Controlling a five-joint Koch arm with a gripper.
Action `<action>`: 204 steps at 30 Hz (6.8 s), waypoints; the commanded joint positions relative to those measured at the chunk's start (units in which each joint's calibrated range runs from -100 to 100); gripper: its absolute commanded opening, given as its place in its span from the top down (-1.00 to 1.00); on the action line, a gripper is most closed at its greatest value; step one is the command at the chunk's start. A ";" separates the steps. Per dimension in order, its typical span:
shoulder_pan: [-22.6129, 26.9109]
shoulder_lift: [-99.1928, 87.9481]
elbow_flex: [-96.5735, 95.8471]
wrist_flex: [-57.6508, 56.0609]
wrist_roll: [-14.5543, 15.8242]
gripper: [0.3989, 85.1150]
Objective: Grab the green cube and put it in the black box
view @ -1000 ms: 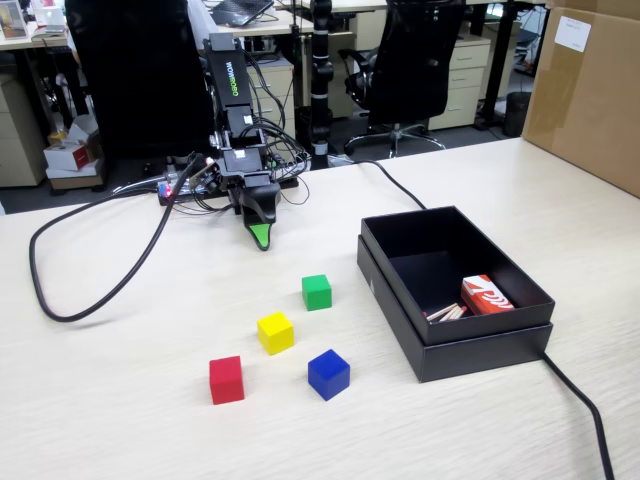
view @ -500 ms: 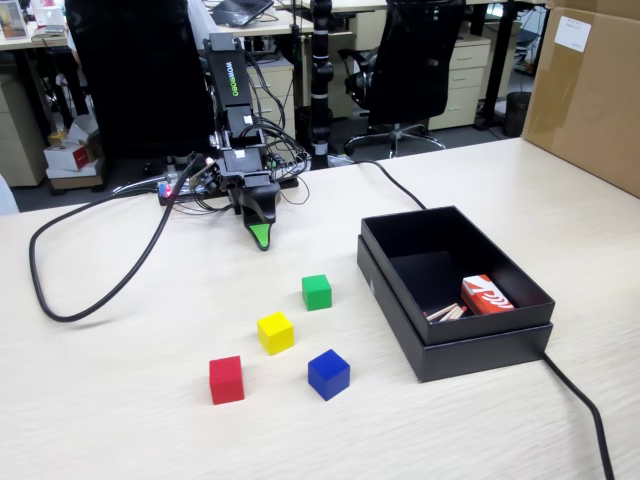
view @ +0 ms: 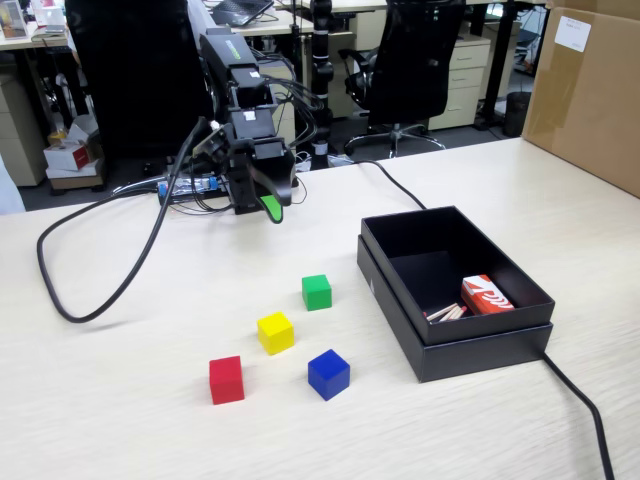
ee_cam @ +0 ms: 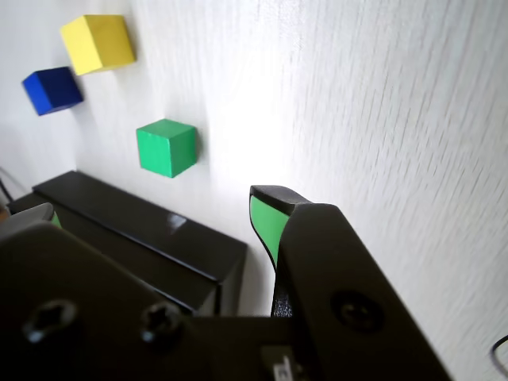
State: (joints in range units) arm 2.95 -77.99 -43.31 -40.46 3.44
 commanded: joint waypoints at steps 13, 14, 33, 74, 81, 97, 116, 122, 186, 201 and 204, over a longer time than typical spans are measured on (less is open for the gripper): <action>1.47 49.25 35.61 -12.11 5.76 -0.10; 1.56 50.86 36.15 -12.11 5.91 -0.11; 1.81 72.77 43.31 -9.69 7.18 -0.08; 10.06 28.37 49.48 -19.98 8.50 0.79; 13.97 38.00 59.00 -19.89 10.01 0.78; 14.55 78.85 65.80 -17.38 14.07 0.70; 14.80 74.72 60.36 -15.91 12.94 0.05; 14.16 53.95 57.18 -15.91 11.53 -0.07; -1.61 -20.63 -53.60 42.40 -3.91 -0.18; -1.61 -20.63 -53.60 42.40 -3.91 -0.18; -1.61 -20.63 -53.60 42.40 -3.86 -0.18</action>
State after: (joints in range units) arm 1.34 -98.71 -96.07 3.45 -0.37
